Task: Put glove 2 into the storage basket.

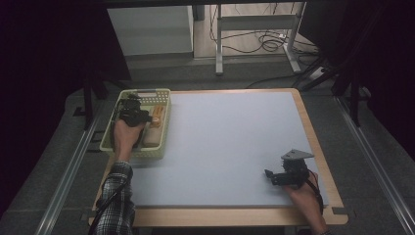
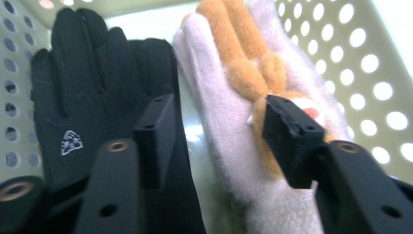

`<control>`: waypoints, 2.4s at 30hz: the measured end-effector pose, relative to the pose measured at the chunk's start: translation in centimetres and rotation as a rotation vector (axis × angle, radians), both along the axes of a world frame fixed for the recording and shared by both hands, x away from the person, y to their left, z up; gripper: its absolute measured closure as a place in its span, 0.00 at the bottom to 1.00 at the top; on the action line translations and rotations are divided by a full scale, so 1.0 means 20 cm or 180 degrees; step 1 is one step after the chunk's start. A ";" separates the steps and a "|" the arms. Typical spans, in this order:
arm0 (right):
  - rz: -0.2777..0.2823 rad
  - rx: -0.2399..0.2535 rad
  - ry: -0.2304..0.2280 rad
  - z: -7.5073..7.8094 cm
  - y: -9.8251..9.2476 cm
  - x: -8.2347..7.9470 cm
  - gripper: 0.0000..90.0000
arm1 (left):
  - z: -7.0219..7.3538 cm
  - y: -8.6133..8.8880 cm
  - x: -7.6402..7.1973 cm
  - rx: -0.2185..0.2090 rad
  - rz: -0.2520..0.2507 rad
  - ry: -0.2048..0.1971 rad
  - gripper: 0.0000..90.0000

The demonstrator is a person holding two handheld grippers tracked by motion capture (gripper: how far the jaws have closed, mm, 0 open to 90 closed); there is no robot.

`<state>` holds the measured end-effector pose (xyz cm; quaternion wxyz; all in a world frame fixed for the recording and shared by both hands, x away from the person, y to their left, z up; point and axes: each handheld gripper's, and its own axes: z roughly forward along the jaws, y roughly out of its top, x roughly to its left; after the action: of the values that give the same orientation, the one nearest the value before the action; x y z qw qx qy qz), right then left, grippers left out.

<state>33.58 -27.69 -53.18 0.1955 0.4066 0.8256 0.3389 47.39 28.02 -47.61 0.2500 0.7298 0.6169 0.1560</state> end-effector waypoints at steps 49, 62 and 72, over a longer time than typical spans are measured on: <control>0.0001 -0.0013 0.0002 0.00 0.00 0.00 0.09 | 0.14 -0.13 -0.35 -0.0327 -0.0975 -0.0642 0.02; 0.0004 -0.0014 -0.0002 0.00 0.00 0.00 0.09 | 0.16 -0.35 -0.45 -0.0404 -0.1370 -0.0779 0.02; 0.0003 -0.0013 -0.0001 0.00 0.00 0.00 0.09 | 0.14 -0.51 -0.57 -0.0510 -0.1681 -0.0896 0.02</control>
<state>33.58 -27.68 -53.15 0.1964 0.4058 0.8265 0.3373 36.05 17.79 -44.76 0.4216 0.8141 0.3755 0.1361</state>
